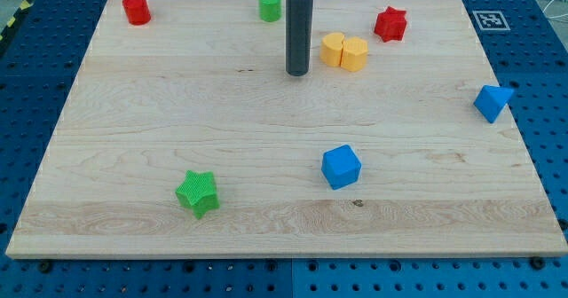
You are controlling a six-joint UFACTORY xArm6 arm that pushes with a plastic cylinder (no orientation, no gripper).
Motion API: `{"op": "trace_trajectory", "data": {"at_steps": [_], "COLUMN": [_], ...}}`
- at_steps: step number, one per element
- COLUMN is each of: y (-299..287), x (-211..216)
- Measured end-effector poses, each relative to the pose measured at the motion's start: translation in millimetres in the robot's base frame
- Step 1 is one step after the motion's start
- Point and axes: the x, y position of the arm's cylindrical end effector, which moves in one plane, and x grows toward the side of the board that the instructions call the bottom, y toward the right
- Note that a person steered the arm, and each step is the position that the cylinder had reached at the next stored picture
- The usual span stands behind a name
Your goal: Point your arm towards center right
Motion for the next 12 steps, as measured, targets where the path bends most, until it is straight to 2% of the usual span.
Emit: {"op": "trace_trajectory", "data": {"at_steps": [2,5,12], "y": [16,34,161], "x": [41,47,49]}}
